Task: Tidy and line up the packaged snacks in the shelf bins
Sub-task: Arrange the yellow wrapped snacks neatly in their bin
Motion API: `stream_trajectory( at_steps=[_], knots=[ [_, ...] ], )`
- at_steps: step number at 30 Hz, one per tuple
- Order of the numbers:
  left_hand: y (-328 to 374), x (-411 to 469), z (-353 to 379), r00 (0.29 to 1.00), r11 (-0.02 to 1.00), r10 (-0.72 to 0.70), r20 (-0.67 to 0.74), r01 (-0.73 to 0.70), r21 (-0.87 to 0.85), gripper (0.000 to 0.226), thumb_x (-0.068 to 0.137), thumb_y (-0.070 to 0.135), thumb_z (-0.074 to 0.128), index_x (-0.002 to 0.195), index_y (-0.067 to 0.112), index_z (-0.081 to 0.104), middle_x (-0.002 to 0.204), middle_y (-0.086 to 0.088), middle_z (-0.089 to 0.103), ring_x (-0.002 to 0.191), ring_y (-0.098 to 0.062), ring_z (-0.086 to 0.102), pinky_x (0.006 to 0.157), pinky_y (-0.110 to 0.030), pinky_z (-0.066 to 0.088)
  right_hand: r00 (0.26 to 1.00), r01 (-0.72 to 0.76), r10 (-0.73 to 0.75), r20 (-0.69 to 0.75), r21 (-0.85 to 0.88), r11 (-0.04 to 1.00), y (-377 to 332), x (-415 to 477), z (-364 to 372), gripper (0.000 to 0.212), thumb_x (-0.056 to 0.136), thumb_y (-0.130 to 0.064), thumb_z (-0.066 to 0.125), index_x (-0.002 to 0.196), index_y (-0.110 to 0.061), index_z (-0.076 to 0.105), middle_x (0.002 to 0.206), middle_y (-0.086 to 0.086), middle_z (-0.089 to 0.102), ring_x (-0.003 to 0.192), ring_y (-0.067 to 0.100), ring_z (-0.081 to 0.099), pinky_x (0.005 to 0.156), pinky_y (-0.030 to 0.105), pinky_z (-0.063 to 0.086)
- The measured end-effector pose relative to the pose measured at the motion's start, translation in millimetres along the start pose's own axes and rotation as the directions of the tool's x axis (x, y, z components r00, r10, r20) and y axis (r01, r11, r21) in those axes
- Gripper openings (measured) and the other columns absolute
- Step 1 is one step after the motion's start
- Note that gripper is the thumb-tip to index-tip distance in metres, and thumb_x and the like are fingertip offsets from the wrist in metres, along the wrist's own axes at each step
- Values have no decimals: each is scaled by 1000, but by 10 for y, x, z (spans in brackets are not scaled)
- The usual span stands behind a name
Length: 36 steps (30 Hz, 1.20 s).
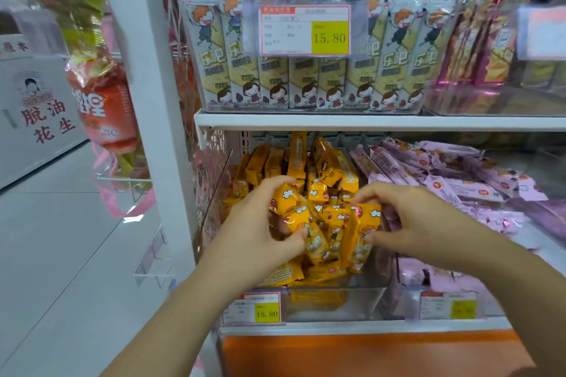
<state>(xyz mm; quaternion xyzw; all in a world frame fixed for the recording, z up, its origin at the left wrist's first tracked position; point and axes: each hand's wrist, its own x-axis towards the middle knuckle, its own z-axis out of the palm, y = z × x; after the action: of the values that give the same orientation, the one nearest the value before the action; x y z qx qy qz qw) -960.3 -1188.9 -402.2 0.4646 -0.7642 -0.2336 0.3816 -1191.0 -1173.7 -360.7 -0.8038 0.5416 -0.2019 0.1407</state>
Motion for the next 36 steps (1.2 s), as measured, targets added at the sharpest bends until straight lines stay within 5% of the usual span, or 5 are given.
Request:
stream_trajectory(
  at_steps=[13,21,24,32,36],
  knots=[
    [124,458,550,938,997,-53,343,30,71,66,81,23,70,135,38,35,66,13,58,48,7,51,41,-8,31,999,17,-15,-32,52,999,170,-210,-119,32,78,-23,74,91,-41,51,84,-8,64,70,1,56,60,14,43],
    [56,516,703,904,998,-44,424,63,-30,66,82,20,71,135,38,35,92,15,60,70,0,59,60,-13,47,1000,7,-8,4,60,998,208,-225,-57,30,80,-17,73,95,-34,54,76,-10,60,65,-2,55,58,15,40],
    [-20,531,721,865,994,-73,496,104,-34,68,84,28,70,141,37,34,123,12,55,105,-9,60,92,-28,49,999,-16,18,36,-53,998,186,-228,-5,32,81,-24,73,94,-38,47,73,-11,54,63,-1,50,56,16,38],
    [-72,510,680,788,991,-89,610,11,130,48,100,26,45,145,31,31,139,7,46,123,-14,46,104,-33,40,991,34,19,136,-374,927,161,-202,206,36,80,-47,65,113,-36,54,148,-15,25,138,8,9,115,33,8],
    [-150,501,580,827,980,-152,542,55,191,31,100,14,41,130,22,48,121,8,62,112,-10,56,95,-28,46,981,2,69,182,-363,932,173,-187,215,38,80,-51,65,113,-37,53,148,-18,28,142,3,-1,116,37,-10]
  ],
)
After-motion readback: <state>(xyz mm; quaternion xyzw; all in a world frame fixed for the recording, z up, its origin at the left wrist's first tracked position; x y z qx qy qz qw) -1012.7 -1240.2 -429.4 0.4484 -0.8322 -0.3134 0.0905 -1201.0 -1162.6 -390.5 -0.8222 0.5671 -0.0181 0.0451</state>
